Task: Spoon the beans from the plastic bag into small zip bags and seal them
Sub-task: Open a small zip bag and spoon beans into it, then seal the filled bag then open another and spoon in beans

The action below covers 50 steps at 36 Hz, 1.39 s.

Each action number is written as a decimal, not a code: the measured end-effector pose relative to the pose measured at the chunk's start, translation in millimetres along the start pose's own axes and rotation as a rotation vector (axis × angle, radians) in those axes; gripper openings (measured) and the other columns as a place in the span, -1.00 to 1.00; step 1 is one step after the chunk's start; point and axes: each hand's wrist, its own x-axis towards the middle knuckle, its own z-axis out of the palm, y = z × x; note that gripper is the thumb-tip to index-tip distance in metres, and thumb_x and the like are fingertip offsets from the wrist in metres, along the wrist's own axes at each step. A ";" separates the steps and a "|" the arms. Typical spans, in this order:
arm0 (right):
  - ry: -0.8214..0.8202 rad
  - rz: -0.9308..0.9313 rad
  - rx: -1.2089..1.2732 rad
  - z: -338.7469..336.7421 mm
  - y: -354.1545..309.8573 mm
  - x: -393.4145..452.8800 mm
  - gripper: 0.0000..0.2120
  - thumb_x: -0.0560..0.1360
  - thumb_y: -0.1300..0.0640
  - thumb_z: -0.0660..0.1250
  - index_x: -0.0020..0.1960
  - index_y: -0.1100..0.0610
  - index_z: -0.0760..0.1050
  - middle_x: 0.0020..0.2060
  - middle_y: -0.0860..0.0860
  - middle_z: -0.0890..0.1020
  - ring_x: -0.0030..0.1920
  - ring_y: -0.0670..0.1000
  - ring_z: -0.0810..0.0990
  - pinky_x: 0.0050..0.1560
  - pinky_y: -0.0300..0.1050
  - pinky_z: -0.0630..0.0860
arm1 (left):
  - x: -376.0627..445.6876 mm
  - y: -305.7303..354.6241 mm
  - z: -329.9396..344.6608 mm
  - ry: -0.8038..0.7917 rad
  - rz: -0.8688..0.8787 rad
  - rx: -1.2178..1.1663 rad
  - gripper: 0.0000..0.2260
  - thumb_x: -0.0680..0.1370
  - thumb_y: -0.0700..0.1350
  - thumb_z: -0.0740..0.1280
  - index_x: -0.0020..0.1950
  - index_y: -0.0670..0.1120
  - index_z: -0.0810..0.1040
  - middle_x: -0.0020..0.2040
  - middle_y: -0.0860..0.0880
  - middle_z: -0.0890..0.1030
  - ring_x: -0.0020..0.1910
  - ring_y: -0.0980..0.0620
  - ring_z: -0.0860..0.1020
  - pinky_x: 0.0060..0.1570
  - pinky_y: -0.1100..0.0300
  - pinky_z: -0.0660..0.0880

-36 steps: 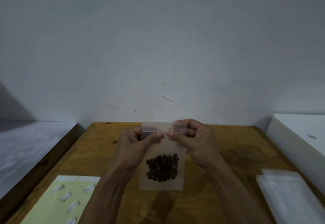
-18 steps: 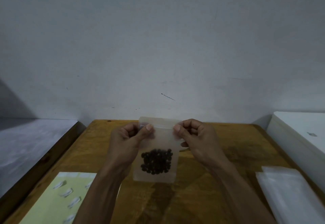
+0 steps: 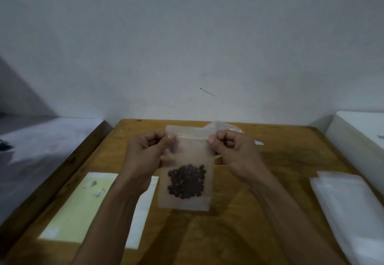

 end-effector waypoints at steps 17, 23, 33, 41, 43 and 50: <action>-0.112 0.246 -0.710 53.7 44.9 -36.8 -0.87 0.53 0.04 0.39 -0.18 0.00 0.52 -0.28 -0.08 0.59 -0.27 -0.15 0.53 -0.36 -0.26 0.37 | -18.1 -72.3 -45.9 0.104 -0.102 1.092 -0.81 0.48 0.18 0.41 -0.25 0.11 0.64 -0.25 0.12 0.66 -0.22 0.08 0.62 -0.18 0.10 0.60; -0.136 0.272 -0.815 60.3 47.4 -38.9 -0.63 0.52 -0.04 0.41 0.26 0.01 0.40 0.06 -0.04 0.57 -0.09 -0.12 0.49 -0.31 -0.29 0.39 | -17.5 -76.7 -36.8 0.172 -0.104 1.181 -0.61 0.45 0.26 0.38 0.18 0.09 0.58 0.00 0.05 0.68 0.01 -0.02 0.63 -0.08 0.07 0.55; -0.067 0.256 -0.661 44.1 54.4 -36.0 -0.53 0.53 -0.13 0.37 0.38 -0.02 0.37 0.10 0.00 0.62 0.01 -0.06 0.57 -0.20 -0.24 0.47 | -16.6 -64.8 -17.3 0.164 -0.049 1.202 -0.63 0.49 0.18 0.41 0.24 0.09 0.55 -0.07 0.09 0.66 0.01 0.01 0.61 -0.12 0.10 0.51; 0.108 0.203 -0.563 -10.1 37.9 -41.1 -0.68 0.54 -0.11 0.37 0.26 -0.08 0.46 -0.16 -0.09 0.60 0.00 -0.06 0.57 -0.10 -0.16 0.54 | -12.0 -50.3 39.4 0.059 0.127 1.110 -0.69 0.51 0.16 0.41 0.16 0.03 0.61 -0.30 0.16 0.57 -0.21 0.07 0.58 -0.27 0.15 0.50; 0.183 0.189 -0.591 -36.6 31.0 -45.3 -0.71 0.54 -0.11 0.36 0.23 -0.09 0.49 -0.17 -0.12 0.60 0.02 -0.05 0.57 -0.01 -0.08 0.57 | -10.1 -48.9 64.9 -0.005 0.163 1.090 -0.69 0.51 0.16 0.42 0.15 0.03 0.62 -0.28 0.15 0.57 -0.24 0.10 0.55 -0.33 0.19 0.39; 0.498 0.213 -0.696 -149.6 37.4 -68.0 -0.72 0.54 -0.01 0.40 0.19 0.08 0.58 -0.05 -0.01 0.68 -0.05 -0.05 0.60 0.02 -0.16 0.49 | -19.3 -55.3 176.7 -0.292 0.202 0.945 -0.77 0.52 0.13 0.43 0.06 0.03 0.62 -0.26 0.15 0.59 -0.22 0.21 0.54 -0.30 0.22 0.43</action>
